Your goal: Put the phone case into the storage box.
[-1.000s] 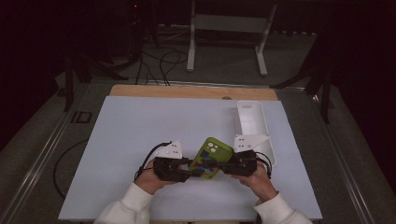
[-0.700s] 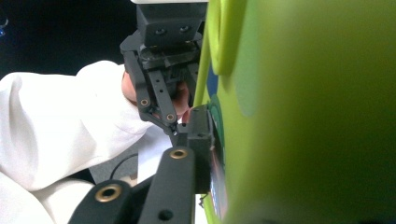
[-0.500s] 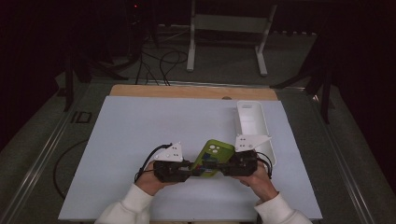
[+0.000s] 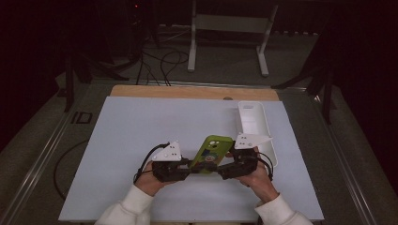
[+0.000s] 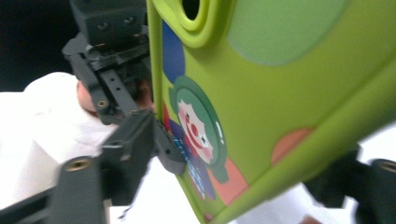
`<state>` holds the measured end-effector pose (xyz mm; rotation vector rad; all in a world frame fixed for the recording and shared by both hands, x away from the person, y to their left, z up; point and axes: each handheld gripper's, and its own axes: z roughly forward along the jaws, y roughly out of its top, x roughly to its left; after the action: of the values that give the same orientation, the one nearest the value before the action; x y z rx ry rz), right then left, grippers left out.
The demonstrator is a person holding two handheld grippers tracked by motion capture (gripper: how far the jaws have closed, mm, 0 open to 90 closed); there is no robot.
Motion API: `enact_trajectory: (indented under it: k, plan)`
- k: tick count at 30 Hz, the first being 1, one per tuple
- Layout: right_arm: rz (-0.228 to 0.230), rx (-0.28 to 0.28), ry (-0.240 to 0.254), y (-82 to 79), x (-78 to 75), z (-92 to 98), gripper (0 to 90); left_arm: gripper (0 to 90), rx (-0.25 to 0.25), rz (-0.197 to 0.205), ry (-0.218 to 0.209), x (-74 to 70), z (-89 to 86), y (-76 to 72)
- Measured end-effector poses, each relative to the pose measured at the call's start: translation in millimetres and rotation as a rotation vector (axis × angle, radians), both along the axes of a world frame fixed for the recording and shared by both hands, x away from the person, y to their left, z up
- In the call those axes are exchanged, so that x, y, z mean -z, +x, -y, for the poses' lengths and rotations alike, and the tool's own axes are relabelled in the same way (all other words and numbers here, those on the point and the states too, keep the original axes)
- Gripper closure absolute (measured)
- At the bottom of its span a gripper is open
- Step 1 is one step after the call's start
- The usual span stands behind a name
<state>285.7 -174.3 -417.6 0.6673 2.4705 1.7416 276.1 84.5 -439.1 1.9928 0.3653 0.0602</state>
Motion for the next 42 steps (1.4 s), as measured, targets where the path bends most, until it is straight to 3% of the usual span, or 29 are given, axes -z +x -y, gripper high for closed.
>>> enact_trajectory:
  k: [5, 22, 42]
  plan:
    - [0.001, 0.037, -0.003, -0.7, -0.4, 0.6, 9.4, 77.4, -0.028, 0.0, -0.007, -0.2, -1.5, 0.7]
    - [0.009, 0.082, 0.015, -0.9, -2.0, 4.3, 7.7, 77.4, -0.11, 0.016, -0.009, -1.8, -6.6, 0.9]
    - [0.006, 0.107, 0.037, -1.2, -2.8, 5.1, 7.7, 77.4, -0.26, 0.071, -0.009, -5.9, -10.1, -3.2]
